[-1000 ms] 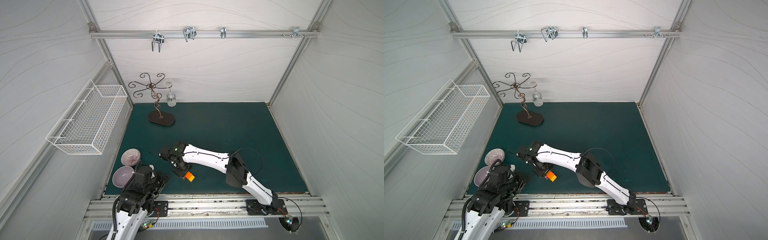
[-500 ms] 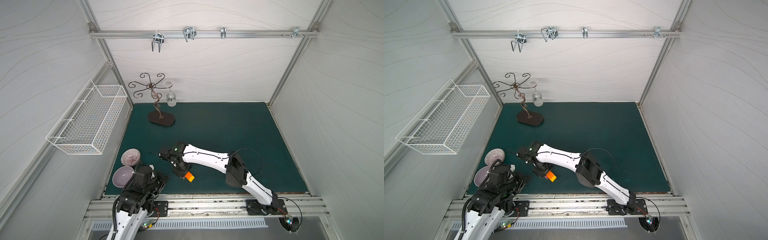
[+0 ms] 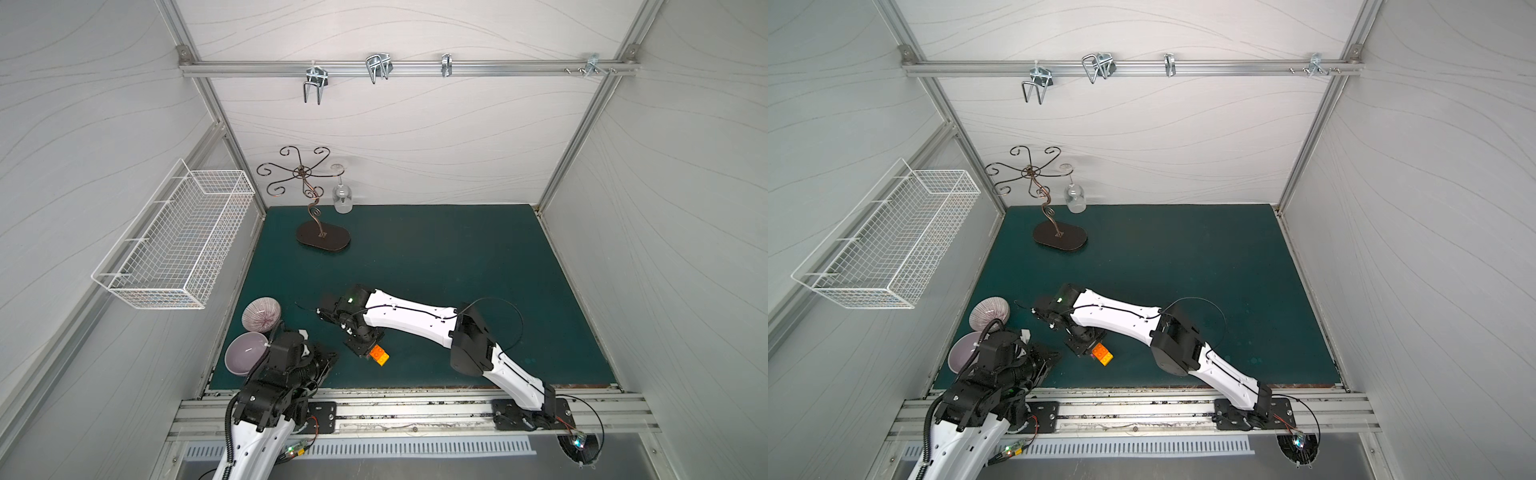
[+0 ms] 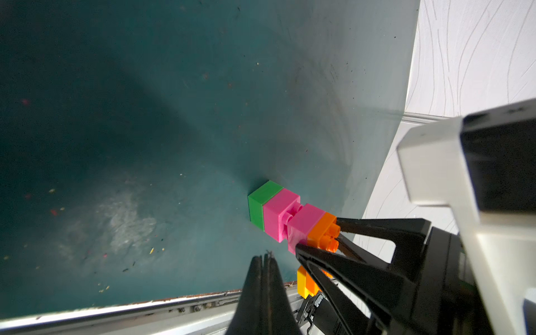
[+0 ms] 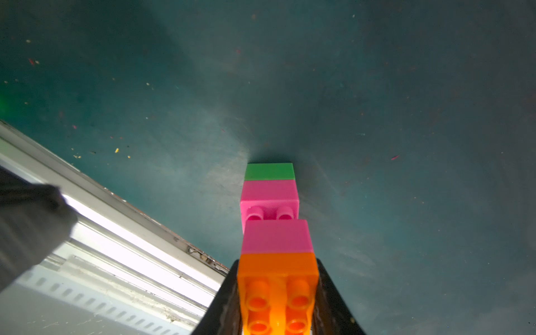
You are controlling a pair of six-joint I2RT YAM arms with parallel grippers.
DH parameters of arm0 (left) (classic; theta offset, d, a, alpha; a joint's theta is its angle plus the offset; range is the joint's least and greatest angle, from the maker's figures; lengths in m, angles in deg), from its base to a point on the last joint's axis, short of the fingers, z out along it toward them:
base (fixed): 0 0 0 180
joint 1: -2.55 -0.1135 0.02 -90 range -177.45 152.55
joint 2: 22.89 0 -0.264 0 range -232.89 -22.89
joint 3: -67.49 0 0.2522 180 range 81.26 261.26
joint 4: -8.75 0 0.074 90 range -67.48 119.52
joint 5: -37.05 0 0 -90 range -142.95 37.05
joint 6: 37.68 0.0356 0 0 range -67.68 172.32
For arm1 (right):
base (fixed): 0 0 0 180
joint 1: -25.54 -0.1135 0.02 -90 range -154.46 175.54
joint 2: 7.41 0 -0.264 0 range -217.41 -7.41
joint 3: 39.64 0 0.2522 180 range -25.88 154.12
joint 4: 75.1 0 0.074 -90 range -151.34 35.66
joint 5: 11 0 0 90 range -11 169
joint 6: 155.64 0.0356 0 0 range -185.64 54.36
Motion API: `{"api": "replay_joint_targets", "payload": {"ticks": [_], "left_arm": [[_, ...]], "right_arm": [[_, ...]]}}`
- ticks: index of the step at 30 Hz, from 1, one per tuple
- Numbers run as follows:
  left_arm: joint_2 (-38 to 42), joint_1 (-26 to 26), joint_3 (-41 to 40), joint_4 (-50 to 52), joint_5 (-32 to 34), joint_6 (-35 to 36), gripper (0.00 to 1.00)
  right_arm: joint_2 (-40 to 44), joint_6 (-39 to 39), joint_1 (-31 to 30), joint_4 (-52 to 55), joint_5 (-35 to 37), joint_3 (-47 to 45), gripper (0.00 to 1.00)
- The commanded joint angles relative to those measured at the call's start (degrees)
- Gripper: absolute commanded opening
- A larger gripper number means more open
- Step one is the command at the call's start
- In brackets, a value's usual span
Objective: Assemble the letter r with lego
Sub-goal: Assemble the lego brick with the lego brick.
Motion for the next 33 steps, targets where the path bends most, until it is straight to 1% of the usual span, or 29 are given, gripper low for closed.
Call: {"api": "replay_joint_targets", "payload": {"ticks": [1, 6, 15, 17, 22, 24, 33], "left_arm": [[0.1, 0.1, 0.4, -1.3, -0.9, -0.1, 0.00], [0.2, 0.1, 0.4, -1.2, -0.9, -0.1, 0.00], [0.2, 0.1, 0.4, -1.2, -0.9, -0.1, 0.00], [0.2, 0.1, 0.4, -1.1, -1.0, -0.1, 0.00], [0.3, 0.1, 0.4, -1.0, -1.2, -0.2, 0.00], [0.2, 0.2, 0.4, -1.1, -1.2, -0.2, 0.00], [0.0, 0.1, 0.5, -0.9, -1.5, -0.1, 0.00]], "right_arm": [[-2.8, 0.9, -0.4, 2.2, -0.4, 1.8, 0.00], [-3.8, 0.7, -0.3, 3.1, -0.4, 3.6, 0.00], [-3.8, 0.6, -0.4, 2.9, -1.1, 0.4, 0.00], [-3.8, 0.4, -0.4, 1.7, -1.8, -1.3, 0.00], [-2.5, 0.7, -0.4, -4.8, -5.7, -9.8, 0.00], [-2.5, 0.8, -0.4, -6.6, -6.7, -11.8, 0.00], [-4.3, 0.5, -0.1, -8.6, -8.8, -13.2, 0.00]]}}
